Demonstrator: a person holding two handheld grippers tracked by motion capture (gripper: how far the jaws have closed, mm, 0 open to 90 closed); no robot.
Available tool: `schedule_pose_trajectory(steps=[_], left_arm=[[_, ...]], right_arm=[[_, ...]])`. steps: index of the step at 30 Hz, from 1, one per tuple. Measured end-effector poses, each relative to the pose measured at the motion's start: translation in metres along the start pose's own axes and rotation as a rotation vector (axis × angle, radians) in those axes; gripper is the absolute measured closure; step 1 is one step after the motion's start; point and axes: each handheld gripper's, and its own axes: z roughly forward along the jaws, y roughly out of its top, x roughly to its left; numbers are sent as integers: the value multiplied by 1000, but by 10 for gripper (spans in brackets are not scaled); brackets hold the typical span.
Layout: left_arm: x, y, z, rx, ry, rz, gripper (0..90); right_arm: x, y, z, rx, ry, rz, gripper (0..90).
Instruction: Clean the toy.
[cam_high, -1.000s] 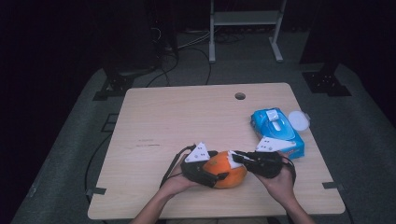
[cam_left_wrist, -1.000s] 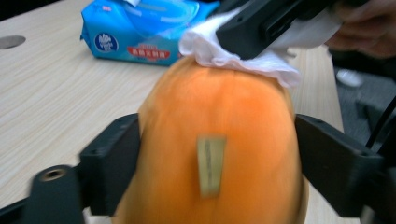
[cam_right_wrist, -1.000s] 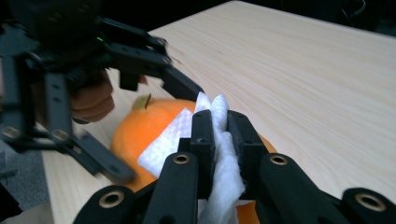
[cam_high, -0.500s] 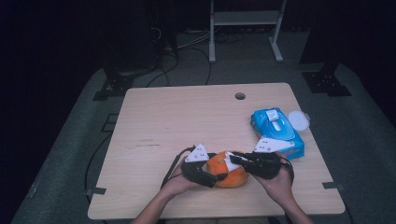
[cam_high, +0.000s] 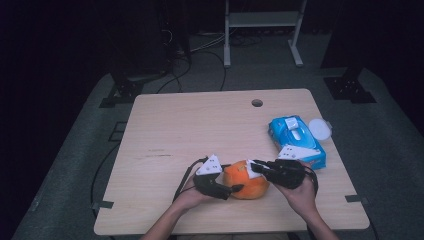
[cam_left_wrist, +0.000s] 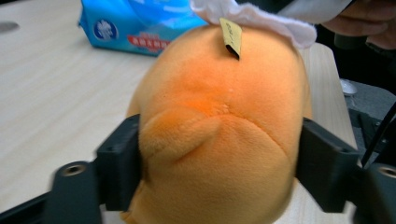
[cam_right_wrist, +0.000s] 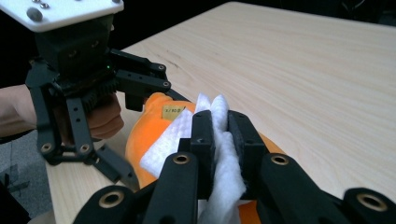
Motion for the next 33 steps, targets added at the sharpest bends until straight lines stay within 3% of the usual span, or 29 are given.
schedule_pose_trajectory(steps=[3, 4, 6, 9, 12, 15, 19, 22, 26, 28, 33], left_arm=[[1, 11, -12, -43, -6, -18, 303], [0, 13, -14, -38, 8, -10, 308], [-1, 13, -13, 23, 35, 13, 312], [1, 11, -13, 33, 43, -15, 310], [0, 12, -12, 36, 54, -25, 304], [-3, 13, -11, 40, 37, -12, 283], [0, 10, -12, 36, -39, -15, 231], [5, 7, -16, 16, -67, 4, 200], [13, 1, -16, -15, -50, -13, 87], [16, -4, -13, -23, -66, -33, 63], [16, -16, -3, -27, -83, 2, 41]], right_arm=[[-4, 1, -4, -15, -10, 11, 804], [-8, -1, -3, -16, -3, 29, 803], [-11, -5, 1, 12, -11, 35, 805], [-3, -4, 6, 28, -7, 16, 806], [10, 3, 5, -2, 26, -12, 805], [13, 4, 7, 7, 22, -37, 805], [5, -3, 7, 27, 29, -8, 805], [4, -7, 7, 38, 41, -2, 805], [2, -8, 8, 44, 39, -8, 805], [2, -8, 7, 45, 40, 0, 805], [-4, -11, 7, 48, 35, 16, 805]])
